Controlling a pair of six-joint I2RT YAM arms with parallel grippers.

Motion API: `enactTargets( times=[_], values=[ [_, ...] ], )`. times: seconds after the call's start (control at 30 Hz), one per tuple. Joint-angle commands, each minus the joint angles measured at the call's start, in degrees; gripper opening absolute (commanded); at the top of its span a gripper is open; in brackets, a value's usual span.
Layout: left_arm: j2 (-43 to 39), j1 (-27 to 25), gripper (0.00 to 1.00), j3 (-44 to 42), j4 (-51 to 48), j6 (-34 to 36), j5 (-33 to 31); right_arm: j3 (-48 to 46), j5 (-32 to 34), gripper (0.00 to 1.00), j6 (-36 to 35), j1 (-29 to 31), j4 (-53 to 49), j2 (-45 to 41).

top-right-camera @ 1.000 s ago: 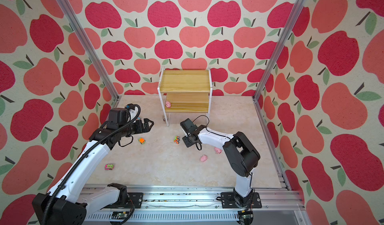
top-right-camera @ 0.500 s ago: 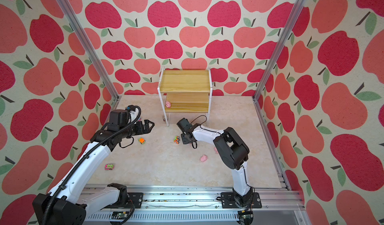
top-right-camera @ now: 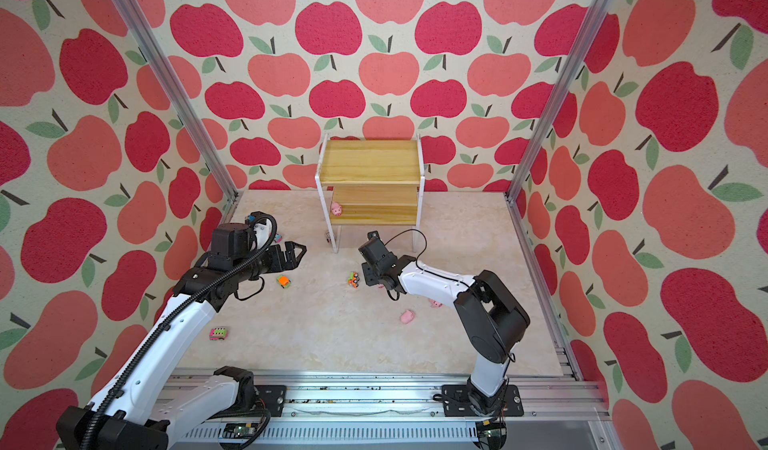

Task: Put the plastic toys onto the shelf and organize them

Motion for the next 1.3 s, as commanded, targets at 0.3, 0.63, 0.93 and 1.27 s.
enactTargets(
  times=[0.3,0.63,0.93,1.27],
  values=[
    [-1.52,-0.61,0.99,-0.86,1.93,1.59,1.38,-27.9,5.7,0.59,5.85,4.67,36.9,-7.05],
    [-2.08,-1.13,0.99,-0.94,1.76,2.01,0.25,-30.27,4.05,0.55,4.84,4.85,43.53,-2.83],
    [-2.89,-1.21,0.99,-1.32,1.65,2.29,-0.74,-27.24,3.93,0.53,3.86,3.81,44.39,2.13],
    [-2.87,-1.6,0.99,-1.32,1.66,2.47,-1.0,-26.89,2.61,0.44,3.0,1.88,45.45,4.08]
  ],
)
